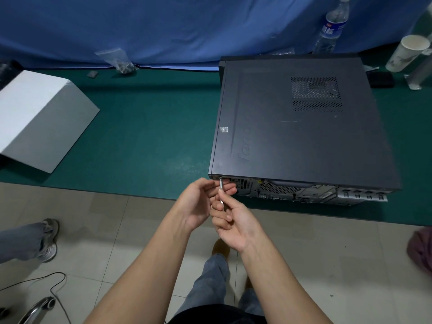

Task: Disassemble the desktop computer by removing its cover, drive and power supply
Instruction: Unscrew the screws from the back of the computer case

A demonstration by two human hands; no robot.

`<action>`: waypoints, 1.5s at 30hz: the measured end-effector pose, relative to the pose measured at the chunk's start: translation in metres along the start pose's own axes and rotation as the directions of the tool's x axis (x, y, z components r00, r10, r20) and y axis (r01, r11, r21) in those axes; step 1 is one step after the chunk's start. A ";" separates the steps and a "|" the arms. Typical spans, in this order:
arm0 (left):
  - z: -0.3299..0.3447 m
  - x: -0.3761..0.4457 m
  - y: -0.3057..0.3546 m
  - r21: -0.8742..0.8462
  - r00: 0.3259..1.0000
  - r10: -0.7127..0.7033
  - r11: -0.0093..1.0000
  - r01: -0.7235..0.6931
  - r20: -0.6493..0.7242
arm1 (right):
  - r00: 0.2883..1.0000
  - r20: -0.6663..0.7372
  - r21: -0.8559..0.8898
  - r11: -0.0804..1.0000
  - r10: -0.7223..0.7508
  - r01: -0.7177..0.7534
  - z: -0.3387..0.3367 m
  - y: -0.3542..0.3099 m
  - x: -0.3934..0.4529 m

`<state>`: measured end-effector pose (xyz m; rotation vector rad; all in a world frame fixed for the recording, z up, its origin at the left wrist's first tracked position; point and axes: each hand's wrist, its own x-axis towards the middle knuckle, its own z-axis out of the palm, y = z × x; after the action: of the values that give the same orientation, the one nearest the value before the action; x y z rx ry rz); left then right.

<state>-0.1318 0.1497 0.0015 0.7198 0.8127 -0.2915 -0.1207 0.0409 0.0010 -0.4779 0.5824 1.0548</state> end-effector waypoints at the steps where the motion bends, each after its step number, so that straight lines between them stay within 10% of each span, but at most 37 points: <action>1: 0.000 0.000 0.000 -0.003 1.000 0.001 1.000 -0.001 0.010 | 1.000 0.003 -0.009 1.000 0.000 0.000 -0.001 0.000 0.000; 45: 0.000 -0.002 0.000 -0.080 1.000 0.006 0.997 -0.006 -0.005 | 0.999 0.034 0.035 0.999 0.017 -0.019 -0.005 -0.002 -0.001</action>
<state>-0.1327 0.1496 0.0035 0.6483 0.8225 -0.2505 -0.1207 0.0361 -0.0018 -0.4241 0.5751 1.0664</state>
